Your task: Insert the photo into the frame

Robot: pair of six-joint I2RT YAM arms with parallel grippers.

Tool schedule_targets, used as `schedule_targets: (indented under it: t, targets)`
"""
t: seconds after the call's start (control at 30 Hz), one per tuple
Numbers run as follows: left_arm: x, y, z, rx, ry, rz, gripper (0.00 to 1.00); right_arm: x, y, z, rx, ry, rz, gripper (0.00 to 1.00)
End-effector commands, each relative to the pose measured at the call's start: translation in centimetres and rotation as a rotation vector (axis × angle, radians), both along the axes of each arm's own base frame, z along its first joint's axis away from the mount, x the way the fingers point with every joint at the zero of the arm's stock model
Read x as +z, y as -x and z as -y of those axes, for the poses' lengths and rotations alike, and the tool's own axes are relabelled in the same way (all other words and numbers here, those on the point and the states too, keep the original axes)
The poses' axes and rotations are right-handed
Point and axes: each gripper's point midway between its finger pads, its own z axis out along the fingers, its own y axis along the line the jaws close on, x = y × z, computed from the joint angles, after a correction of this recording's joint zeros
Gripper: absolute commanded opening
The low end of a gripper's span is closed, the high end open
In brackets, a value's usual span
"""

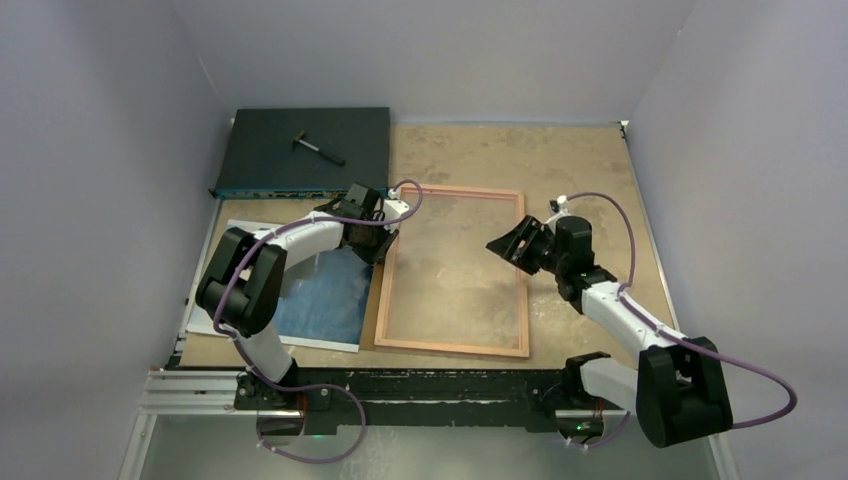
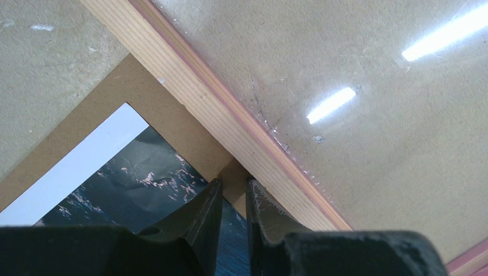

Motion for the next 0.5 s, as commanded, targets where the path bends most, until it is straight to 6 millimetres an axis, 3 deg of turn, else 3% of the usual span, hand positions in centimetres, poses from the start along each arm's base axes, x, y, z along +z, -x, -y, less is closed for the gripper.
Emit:
schedule_targets:
  t: [0.0, 0.2, 0.47]
  targets:
    - [-0.3, 0.8, 0.6, -0.022, 0.021, -0.049, 0.19, 3.0, 0.4, -1.7, 0.045, -0.131, 0.057, 0.59]
    - [-0.2, 0.8, 0.6, -0.015, 0.041, -0.070, 0.19, 8.0, 0.6, -3.0, 0.102, -0.211, 0.154, 0.58]
    - [-0.1, 0.5, 0.1, 0.001, 0.063, -0.080, 0.18, 9.1, 1.3, -4.6, 0.127, -0.288, 0.135, 0.41]
